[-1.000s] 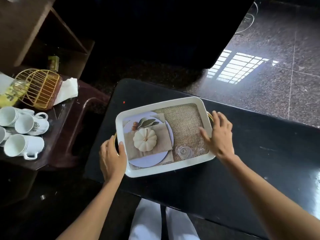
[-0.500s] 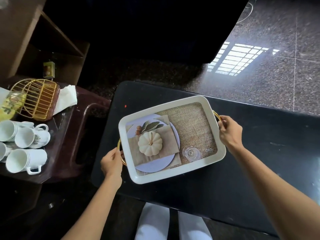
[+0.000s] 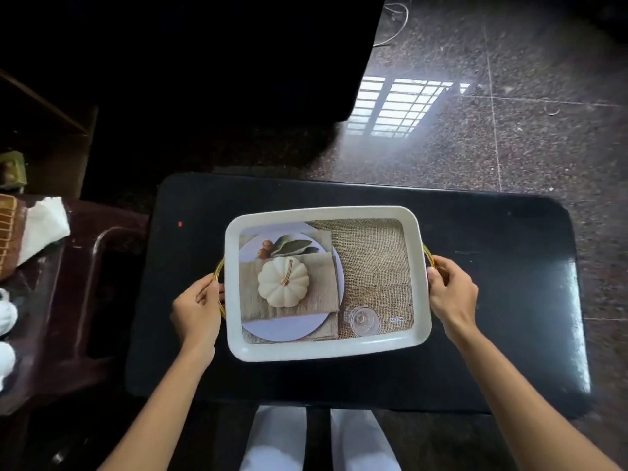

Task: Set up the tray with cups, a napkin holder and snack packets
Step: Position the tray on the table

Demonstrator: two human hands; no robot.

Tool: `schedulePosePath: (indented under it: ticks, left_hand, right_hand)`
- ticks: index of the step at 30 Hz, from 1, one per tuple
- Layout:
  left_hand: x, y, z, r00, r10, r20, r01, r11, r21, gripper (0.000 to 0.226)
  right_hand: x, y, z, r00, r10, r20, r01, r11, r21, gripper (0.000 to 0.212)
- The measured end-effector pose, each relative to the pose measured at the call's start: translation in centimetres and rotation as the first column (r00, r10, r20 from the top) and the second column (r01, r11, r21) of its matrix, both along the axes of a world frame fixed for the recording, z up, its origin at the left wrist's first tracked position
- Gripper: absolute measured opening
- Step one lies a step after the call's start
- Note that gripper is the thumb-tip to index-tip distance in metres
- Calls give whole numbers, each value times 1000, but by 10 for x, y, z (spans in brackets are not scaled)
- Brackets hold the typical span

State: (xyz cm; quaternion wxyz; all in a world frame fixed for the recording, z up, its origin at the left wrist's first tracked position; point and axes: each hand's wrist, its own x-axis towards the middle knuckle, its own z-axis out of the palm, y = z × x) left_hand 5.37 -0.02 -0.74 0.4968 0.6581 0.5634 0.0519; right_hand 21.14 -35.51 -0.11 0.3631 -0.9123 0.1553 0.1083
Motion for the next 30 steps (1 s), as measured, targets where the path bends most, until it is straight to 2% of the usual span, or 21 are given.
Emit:
schedulePosePath:
  ticks: [6,13,30]
  left_hand:
    - [25,-26,-4,997,-78,20,78,997,-5,25]
    - [33,-41,-11,995,-102,12,102,994,-25,27]
    - [34,-52,-25,987,-141,-82,138,990,-38,27]
  right_hand:
    - [-12,-38,-6,990,-127,-58,128,991,22,22]
    - [-17,-57,-14,981,-178,-70,180,984,12,23]
    - [-16,-63,-19,986,-127,-108,121,991,-53,23]
